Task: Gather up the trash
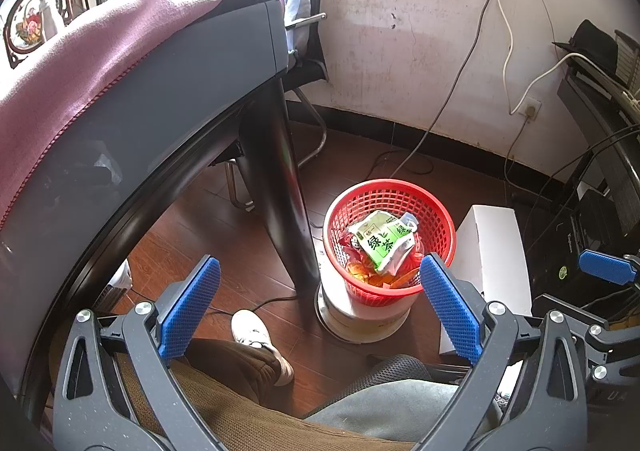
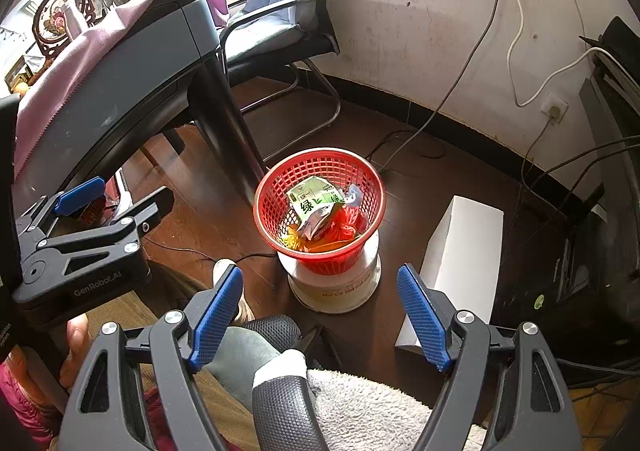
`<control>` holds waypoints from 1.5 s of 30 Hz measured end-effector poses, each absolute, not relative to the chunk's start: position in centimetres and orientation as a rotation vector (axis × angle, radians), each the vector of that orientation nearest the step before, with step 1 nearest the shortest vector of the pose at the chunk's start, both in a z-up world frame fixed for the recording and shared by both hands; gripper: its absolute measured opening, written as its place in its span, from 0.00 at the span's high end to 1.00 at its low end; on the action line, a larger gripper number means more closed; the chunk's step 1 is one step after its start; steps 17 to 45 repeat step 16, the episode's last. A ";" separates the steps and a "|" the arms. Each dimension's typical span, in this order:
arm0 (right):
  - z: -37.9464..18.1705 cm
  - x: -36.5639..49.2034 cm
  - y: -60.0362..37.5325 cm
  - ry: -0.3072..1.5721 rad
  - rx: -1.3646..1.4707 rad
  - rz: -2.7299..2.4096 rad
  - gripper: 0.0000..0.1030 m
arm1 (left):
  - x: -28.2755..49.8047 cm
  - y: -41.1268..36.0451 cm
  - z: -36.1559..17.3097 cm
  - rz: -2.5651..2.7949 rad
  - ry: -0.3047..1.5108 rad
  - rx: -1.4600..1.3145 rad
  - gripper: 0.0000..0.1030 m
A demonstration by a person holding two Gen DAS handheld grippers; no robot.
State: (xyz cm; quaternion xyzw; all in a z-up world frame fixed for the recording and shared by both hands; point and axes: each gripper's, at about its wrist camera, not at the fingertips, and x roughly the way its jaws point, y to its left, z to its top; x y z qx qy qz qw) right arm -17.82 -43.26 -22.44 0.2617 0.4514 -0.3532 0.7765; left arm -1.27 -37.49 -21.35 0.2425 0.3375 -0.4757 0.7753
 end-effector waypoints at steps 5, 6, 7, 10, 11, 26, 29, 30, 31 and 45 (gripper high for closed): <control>-22.5 -17.8 -43.3 0.977 0.567 -0.763 0.24 | -1.3 -37.5 -21.4 -1.029 0.731 0.527 0.07; -22.6 -17.8 -43.2 0.978 0.568 -0.763 0.24 | -1.3 -37.5 -21.4 -1.029 0.731 0.528 0.07; -22.6 -17.8 -43.0 0.978 0.569 -0.762 0.24 | -1.3 -37.4 -21.5 -1.029 0.731 0.530 0.07; -22.8 -17.7 -42.9 0.980 0.573 -0.759 0.24 | -1.3 -37.2 -21.8 -1.025 0.731 0.538 0.07; -22.8 -17.7 -42.8 0.981 0.574 -0.759 0.24 | -1.3 -37.2 -21.9 -1.023 0.730 0.540 0.07; -22.9 -17.7 -43.2 0.984 0.578 -0.753 0.24 | -1.3 -37.1 -22.0 -1.024 0.733 0.541 0.07; -22.9 -17.7 -43.2 0.984 0.578 -0.753 0.24 | -1.3 -37.1 -22.0 -1.024 0.733 0.541 0.07; -22.9 -17.7 -43.2 0.984 0.578 -0.753 0.24 | -1.3 -37.1 -22.0 -1.024 0.733 0.541 0.07; -22.9 -17.7 -43.2 0.984 0.578 -0.753 0.24 | -1.3 -37.1 -22.0 -1.024 0.733 0.541 0.07; -22.9 -17.7 -43.2 0.984 0.578 -0.753 0.24 | -1.3 -37.1 -22.0 -1.024 0.733 0.541 0.07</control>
